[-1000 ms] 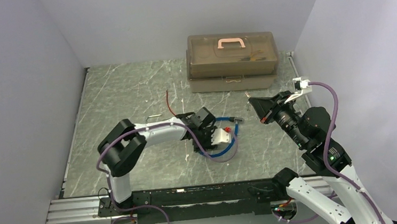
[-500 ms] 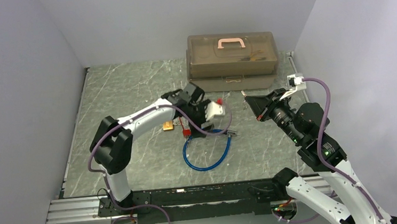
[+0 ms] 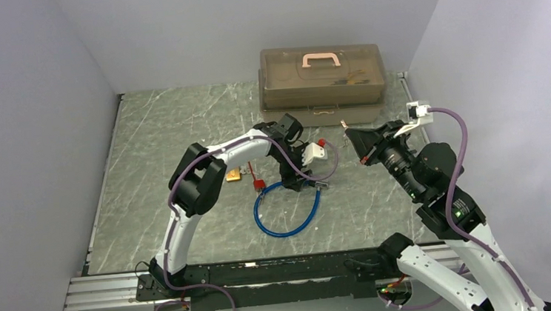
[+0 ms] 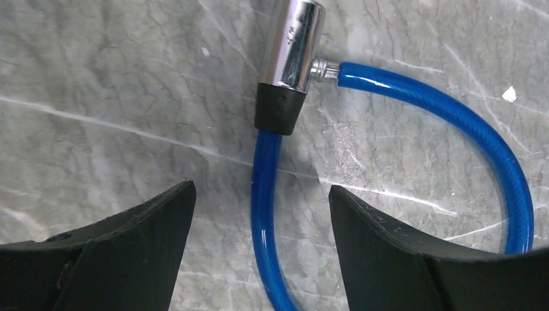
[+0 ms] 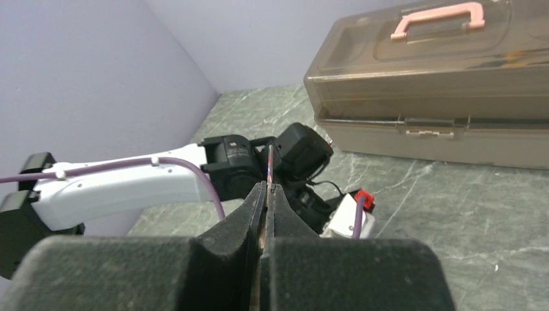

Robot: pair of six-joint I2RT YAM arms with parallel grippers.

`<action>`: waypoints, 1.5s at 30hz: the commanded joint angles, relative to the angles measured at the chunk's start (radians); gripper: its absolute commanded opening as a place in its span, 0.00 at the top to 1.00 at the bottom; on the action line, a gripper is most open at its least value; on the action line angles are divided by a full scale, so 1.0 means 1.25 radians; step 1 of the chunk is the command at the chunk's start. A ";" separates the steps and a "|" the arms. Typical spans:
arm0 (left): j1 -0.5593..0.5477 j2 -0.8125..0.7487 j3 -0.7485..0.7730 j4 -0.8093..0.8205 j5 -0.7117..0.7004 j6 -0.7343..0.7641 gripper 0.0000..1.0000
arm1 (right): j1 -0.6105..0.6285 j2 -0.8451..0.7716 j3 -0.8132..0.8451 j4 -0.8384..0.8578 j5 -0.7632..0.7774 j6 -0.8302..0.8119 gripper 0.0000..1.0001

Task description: Unlock with the key

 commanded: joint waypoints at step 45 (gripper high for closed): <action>-0.081 -0.792 -0.071 -0.305 -0.129 0.271 1.00 | -0.001 0.123 0.267 -0.073 -0.214 -0.103 1.00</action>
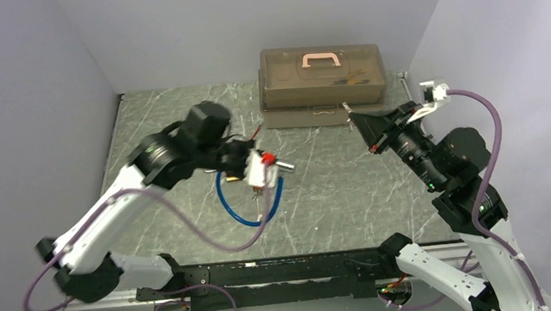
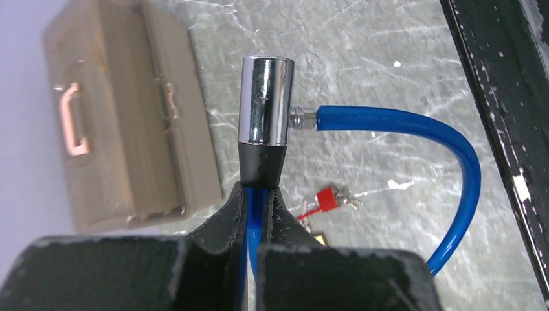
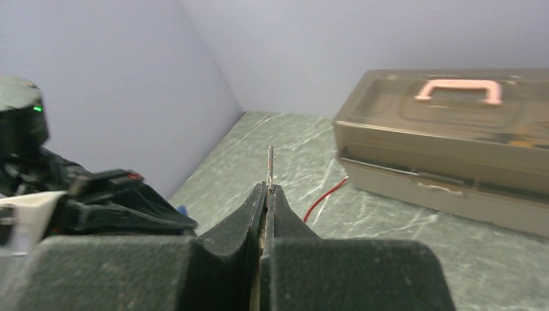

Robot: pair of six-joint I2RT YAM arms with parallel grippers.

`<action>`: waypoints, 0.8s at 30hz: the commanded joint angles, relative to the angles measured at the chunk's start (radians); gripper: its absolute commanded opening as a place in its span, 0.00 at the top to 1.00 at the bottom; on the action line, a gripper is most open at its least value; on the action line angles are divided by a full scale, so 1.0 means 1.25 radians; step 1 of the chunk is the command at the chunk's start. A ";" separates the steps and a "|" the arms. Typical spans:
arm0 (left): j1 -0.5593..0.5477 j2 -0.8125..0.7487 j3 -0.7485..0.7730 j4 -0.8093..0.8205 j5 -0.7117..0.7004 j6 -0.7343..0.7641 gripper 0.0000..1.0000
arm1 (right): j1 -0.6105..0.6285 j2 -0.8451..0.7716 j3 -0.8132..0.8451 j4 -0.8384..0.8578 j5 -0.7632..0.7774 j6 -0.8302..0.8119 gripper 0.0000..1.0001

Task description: Unlock with the key

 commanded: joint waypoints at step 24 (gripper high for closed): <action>0.028 -0.606 -0.497 0.503 -0.139 0.170 1.00 | 0.021 0.312 0.199 -0.107 -0.674 -0.099 1.00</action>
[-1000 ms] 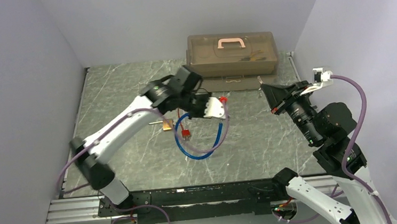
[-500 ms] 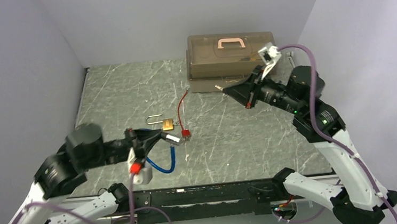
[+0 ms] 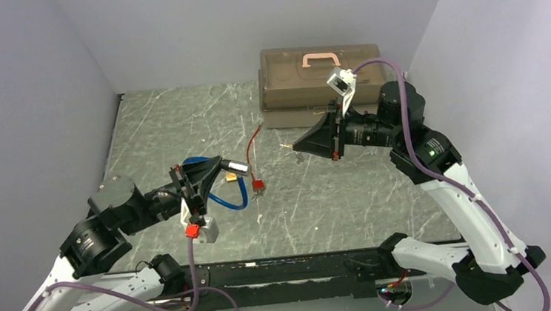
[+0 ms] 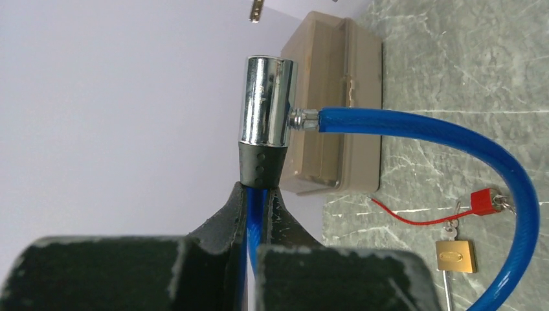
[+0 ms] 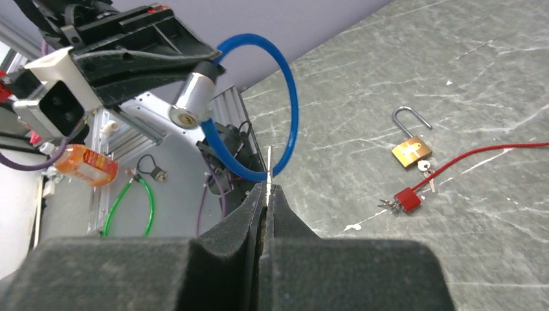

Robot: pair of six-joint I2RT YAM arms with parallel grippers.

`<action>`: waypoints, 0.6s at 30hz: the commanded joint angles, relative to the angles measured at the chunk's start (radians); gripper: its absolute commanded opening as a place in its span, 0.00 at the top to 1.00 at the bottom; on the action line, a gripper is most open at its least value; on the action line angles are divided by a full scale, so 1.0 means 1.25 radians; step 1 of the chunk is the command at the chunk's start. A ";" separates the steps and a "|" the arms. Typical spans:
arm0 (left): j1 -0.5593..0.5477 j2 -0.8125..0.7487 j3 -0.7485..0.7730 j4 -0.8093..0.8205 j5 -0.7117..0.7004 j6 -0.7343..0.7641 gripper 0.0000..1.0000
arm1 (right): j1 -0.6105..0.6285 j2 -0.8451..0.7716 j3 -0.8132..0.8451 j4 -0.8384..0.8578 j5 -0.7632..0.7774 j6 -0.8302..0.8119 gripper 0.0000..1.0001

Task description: Unlock with the key

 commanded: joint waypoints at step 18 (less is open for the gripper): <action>0.039 0.041 -0.076 0.227 -0.047 0.025 1.00 | 0.138 0.102 0.119 -0.075 0.031 -0.114 1.00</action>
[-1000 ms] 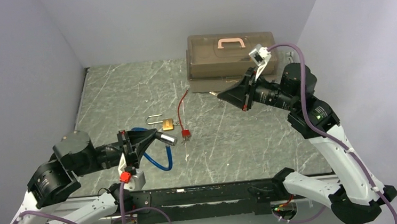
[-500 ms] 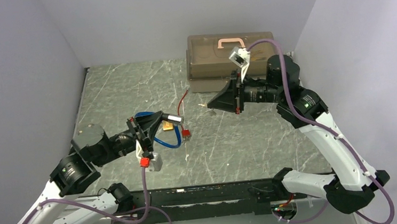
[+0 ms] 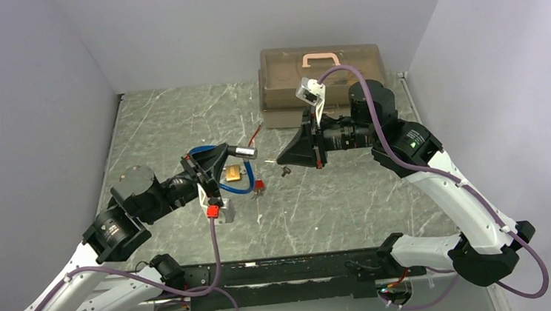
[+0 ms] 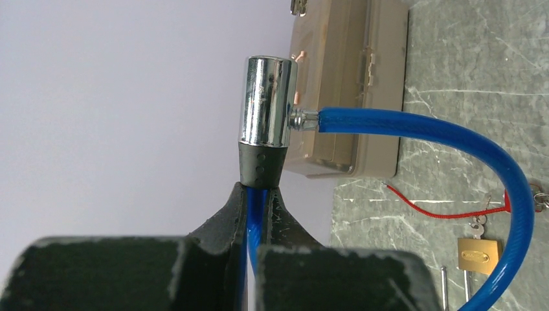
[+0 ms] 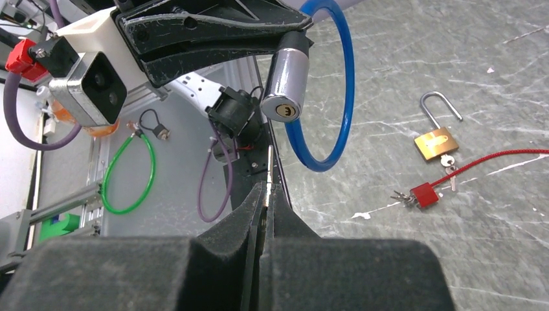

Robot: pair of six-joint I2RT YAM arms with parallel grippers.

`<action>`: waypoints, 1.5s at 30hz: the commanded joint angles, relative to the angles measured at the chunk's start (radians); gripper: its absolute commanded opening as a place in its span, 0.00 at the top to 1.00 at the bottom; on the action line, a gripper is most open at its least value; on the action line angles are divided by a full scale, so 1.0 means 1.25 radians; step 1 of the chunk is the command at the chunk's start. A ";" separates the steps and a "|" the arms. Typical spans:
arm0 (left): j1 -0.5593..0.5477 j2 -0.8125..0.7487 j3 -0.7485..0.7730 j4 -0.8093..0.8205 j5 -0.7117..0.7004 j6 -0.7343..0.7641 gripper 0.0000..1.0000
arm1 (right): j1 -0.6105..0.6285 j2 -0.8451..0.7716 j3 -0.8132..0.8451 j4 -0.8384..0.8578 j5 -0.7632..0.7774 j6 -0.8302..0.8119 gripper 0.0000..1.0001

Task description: Unlock with the key

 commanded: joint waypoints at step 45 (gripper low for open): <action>0.004 -0.032 0.014 0.058 0.057 0.004 1.00 | 0.008 0.022 -0.018 0.135 -0.032 0.032 1.00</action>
